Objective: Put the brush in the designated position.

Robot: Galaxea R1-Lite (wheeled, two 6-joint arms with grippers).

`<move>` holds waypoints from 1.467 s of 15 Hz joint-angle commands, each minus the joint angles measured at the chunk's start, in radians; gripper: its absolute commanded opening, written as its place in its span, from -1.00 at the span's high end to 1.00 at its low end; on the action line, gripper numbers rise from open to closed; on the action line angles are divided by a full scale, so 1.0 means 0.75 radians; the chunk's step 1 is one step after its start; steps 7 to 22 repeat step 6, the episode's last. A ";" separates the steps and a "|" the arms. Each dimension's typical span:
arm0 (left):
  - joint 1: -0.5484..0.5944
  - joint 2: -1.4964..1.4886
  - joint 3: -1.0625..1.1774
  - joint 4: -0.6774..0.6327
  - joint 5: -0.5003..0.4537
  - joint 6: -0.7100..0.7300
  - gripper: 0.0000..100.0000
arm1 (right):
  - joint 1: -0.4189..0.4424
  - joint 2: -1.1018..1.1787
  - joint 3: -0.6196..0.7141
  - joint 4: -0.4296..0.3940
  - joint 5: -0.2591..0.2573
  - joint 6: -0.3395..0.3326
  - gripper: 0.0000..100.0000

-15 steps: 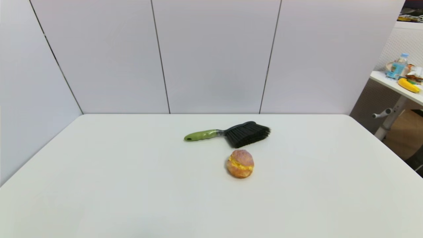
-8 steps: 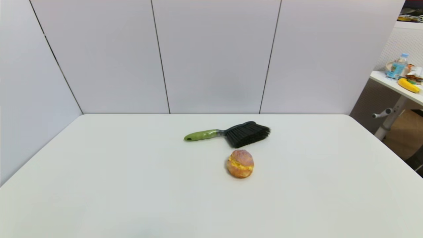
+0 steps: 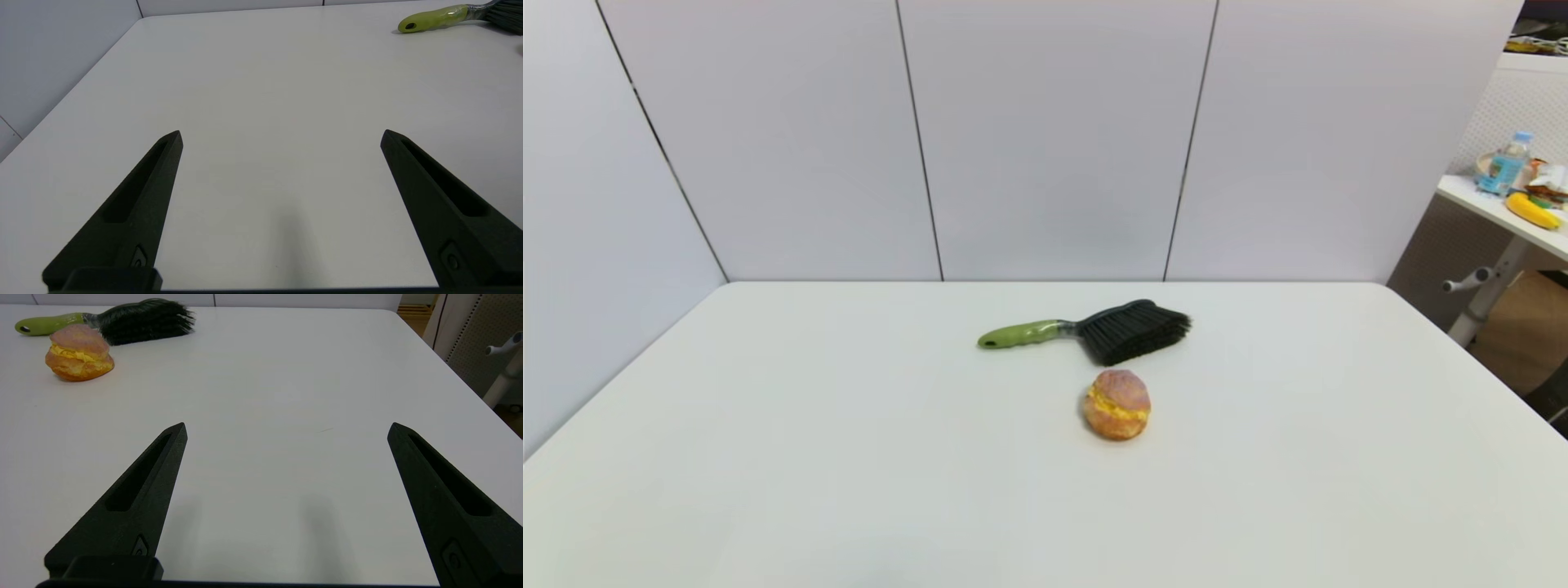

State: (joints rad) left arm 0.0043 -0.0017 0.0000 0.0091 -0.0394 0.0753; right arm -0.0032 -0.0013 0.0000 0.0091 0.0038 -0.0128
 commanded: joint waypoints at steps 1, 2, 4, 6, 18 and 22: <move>0.000 0.002 0.000 0.000 -0.001 0.000 -1.00 | 0.000 0.002 0.002 0.000 -0.007 -0.001 -1.00; 0.000 0.002 0.000 0.000 -0.001 0.000 -1.00 | 0.000 0.002 0.002 0.002 -0.005 -0.001 -1.00; 0.000 0.002 0.000 0.000 -0.001 0.000 -1.00 | 0.000 0.002 0.002 0.002 -0.005 -0.001 -1.00; 0.000 0.002 0.000 0.000 -0.001 0.000 -1.00 | 0.000 0.002 0.002 0.002 -0.005 -0.001 -1.00; 0.000 0.002 0.000 0.000 -0.001 0.000 -1.00 | 0.000 0.002 0.002 0.002 -0.005 -0.001 -1.00; 0.000 0.002 0.000 0.000 -0.001 0.000 -1.00 | 0.000 0.002 0.002 0.002 -0.005 -0.001 -1.00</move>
